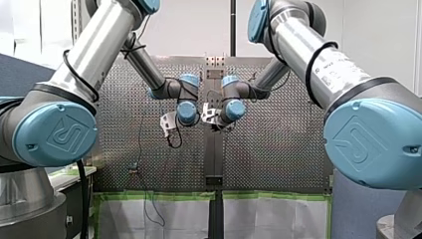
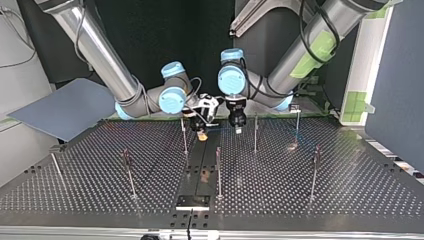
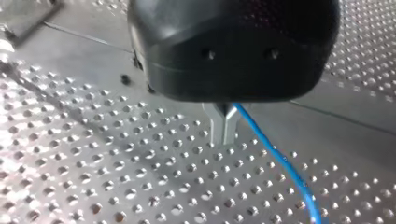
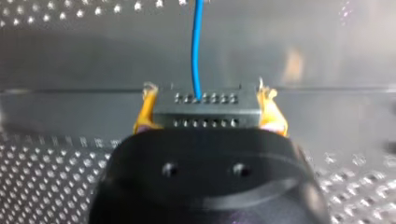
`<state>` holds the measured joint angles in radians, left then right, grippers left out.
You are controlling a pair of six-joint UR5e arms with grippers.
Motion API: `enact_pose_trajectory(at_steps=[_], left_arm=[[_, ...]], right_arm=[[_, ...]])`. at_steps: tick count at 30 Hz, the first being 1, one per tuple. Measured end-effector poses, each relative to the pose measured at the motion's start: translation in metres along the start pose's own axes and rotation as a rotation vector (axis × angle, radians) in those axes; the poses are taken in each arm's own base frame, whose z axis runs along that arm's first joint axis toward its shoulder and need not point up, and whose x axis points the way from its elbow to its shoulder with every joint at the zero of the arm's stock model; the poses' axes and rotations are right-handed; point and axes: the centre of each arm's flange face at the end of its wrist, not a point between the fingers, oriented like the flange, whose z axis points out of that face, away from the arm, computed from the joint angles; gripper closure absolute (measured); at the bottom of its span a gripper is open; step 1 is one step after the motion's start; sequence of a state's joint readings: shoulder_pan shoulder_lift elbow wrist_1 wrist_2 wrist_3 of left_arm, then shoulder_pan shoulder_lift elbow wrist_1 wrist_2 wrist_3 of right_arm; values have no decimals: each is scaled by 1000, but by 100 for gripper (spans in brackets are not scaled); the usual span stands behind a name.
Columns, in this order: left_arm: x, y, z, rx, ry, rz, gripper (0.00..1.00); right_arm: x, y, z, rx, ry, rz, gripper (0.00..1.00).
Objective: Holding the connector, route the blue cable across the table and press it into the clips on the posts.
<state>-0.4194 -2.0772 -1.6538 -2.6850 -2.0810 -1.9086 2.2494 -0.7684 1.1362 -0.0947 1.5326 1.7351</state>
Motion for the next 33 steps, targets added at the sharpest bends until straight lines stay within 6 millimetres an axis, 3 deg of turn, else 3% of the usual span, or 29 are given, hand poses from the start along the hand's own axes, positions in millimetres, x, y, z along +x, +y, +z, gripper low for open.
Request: enact_pose_trajectory(at_steps=[11, 33], left_arm=[[-7, 4, -14, -61, 35, 55, 100], [-102, -15, -56, -17, -36, 40, 100]], right_arm=[[58, -8, -25, 8, 56, 24, 100], [146, -4, -104, -38, 82, 102, 100]])
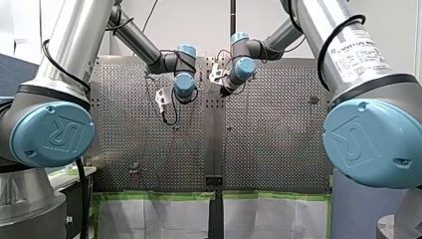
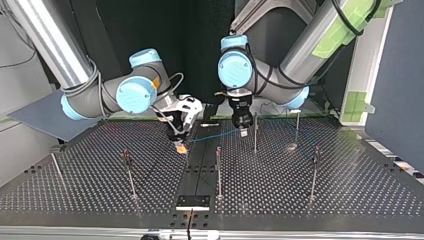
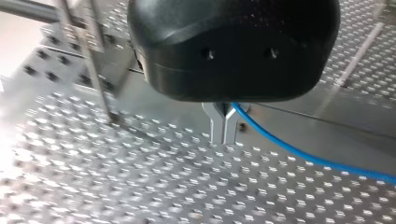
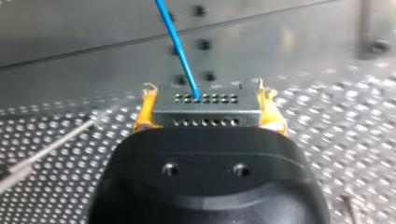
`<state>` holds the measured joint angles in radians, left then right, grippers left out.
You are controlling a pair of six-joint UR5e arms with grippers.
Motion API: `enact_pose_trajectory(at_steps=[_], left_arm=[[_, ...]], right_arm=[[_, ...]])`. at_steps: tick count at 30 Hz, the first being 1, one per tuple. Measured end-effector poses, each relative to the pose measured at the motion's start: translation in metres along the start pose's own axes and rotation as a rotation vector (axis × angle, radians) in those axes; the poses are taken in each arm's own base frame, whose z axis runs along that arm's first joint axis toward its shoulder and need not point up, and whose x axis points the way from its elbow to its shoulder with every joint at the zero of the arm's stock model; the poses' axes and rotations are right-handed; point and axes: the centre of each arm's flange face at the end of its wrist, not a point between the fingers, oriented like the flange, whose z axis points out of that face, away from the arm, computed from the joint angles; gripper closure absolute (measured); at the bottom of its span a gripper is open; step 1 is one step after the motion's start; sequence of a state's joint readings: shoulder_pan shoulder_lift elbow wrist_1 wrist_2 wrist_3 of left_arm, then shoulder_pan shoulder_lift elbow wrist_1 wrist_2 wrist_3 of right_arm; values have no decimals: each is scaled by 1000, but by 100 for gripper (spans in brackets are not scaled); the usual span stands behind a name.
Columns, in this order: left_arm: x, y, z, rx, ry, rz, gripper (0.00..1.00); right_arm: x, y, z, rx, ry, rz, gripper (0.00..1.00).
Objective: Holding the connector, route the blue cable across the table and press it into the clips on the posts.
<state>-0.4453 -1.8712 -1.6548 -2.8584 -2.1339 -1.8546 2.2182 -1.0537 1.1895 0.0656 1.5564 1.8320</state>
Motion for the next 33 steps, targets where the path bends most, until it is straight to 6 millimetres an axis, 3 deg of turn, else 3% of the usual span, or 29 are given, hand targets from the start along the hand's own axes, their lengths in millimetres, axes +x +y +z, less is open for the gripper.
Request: enact_pose_trajectory(at_steps=[6, 18, 26, 33], left_arm=[[-30, -5, -9, 43, -43, -22, 100], [-86, -12, -32, 116, -121, -66, 100], [-83, -14, -18, 162, -119, -78, 100], [-66, -18, 1, 197, -97, -73, 100]], right_arm=[[25, -2, -18, 4, 16, 2, 100], [86, -28, -70, 50, 85, -18, 100], [121, -31, -97, 78, 141, -22, 100], [99, -29, -79, 92, 95, -27, 100]])
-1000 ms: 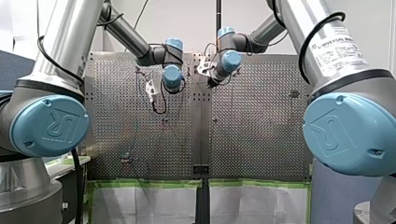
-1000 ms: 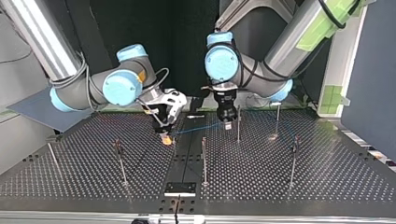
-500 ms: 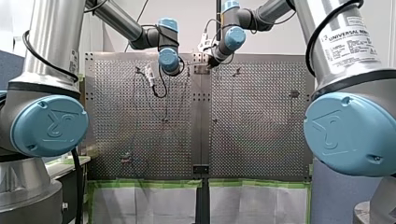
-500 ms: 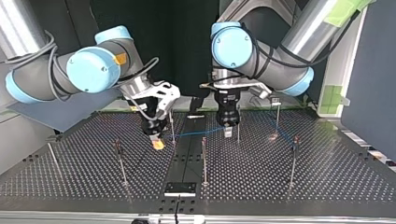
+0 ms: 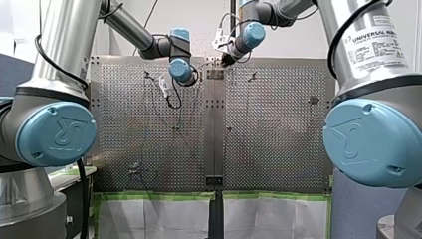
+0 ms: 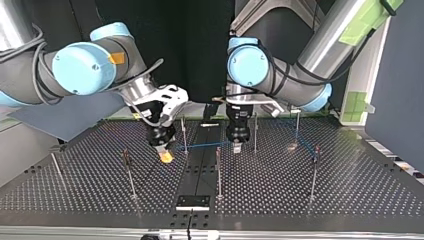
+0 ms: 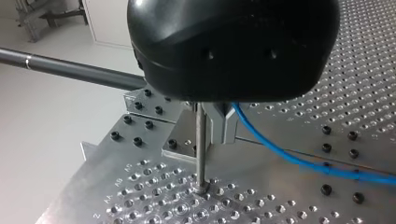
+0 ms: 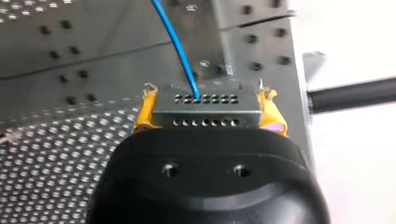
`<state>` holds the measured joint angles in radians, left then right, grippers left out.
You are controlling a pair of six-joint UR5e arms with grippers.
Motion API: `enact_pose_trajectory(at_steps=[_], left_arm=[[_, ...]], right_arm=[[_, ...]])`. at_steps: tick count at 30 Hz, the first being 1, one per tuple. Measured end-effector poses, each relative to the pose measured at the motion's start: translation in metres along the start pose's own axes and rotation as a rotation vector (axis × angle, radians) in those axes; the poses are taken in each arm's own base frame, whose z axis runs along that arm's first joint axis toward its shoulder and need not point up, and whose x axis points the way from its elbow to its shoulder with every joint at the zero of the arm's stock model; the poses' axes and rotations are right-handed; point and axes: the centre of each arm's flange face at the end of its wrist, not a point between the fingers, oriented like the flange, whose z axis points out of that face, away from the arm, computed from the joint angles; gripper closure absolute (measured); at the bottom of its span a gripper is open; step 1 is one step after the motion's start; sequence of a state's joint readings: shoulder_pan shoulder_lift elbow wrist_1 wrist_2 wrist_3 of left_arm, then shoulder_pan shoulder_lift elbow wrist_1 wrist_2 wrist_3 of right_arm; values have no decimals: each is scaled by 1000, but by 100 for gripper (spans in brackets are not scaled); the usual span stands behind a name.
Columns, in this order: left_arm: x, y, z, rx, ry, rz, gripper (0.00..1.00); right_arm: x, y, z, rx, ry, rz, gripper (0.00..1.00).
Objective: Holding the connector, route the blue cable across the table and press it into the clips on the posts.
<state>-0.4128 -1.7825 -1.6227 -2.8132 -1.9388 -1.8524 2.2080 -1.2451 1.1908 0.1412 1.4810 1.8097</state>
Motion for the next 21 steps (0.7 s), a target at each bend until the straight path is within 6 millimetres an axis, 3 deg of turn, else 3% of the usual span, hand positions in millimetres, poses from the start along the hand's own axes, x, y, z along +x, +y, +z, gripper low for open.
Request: enact_pose_trajectory(at_steps=[6, 21], left_arm=[[-2, 5, 7, -16, -8, -13, 100], [-8, 18, 21, -3, -36, -24, 100]], right_arm=[[-25, 9, 15, -9, -45, -3, 100], [-40, 27, 28, -12, -70, 2, 100]])
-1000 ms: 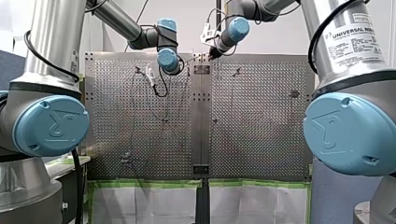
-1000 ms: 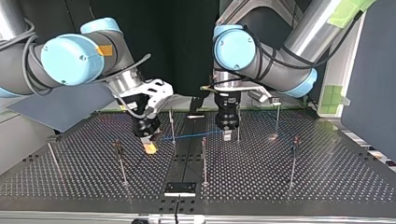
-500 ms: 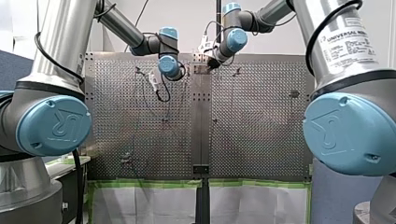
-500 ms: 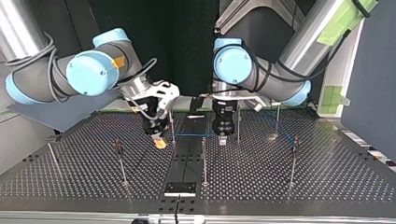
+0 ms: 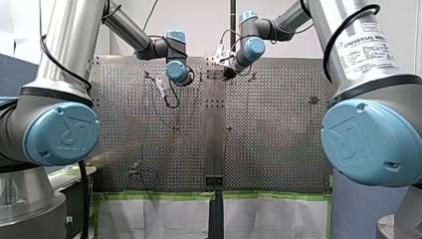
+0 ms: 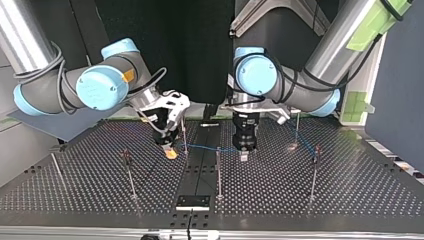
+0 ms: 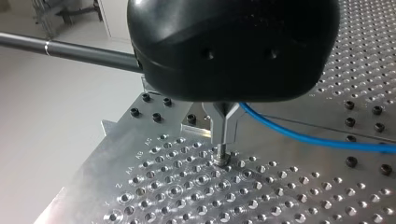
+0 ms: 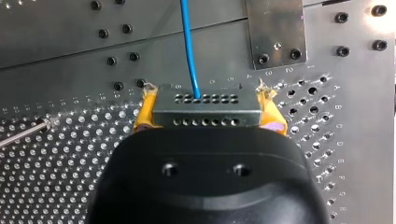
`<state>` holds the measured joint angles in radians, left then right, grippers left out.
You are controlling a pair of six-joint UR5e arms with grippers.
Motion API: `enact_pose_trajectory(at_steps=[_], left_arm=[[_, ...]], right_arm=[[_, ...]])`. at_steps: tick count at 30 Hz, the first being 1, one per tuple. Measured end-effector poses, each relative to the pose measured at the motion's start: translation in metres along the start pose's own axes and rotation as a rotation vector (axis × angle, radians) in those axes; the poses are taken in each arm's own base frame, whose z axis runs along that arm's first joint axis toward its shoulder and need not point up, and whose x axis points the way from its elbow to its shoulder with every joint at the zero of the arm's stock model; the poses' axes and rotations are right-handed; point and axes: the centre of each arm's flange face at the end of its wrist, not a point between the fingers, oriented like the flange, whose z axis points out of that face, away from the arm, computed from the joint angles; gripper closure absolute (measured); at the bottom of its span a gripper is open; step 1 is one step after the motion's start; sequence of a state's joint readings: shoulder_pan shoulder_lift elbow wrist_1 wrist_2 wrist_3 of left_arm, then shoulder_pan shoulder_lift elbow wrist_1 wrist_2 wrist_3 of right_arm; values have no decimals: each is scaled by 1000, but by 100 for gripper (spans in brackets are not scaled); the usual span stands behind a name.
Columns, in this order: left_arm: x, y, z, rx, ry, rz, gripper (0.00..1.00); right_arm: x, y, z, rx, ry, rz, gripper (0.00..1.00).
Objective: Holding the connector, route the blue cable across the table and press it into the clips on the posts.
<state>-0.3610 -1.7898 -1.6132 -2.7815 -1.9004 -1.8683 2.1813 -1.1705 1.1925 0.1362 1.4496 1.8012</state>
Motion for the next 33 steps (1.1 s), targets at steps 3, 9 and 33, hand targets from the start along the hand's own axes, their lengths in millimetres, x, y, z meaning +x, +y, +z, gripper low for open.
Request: enact_pose_trajectory(at_steps=[3, 9, 33], left_arm=[[-2, 4, 5, 15, -2, -1, 100], [-6, 18, 17, 28, -6, -5, 100], [1, 34, 70, 49, -13, -16, 100]], right_arm=[[0, 1, 1, 5, 1, 0, 100], [2, 9, 3, 5, 4, 2, 100], [14, 53, 18, 3, 51, 11, 100]])
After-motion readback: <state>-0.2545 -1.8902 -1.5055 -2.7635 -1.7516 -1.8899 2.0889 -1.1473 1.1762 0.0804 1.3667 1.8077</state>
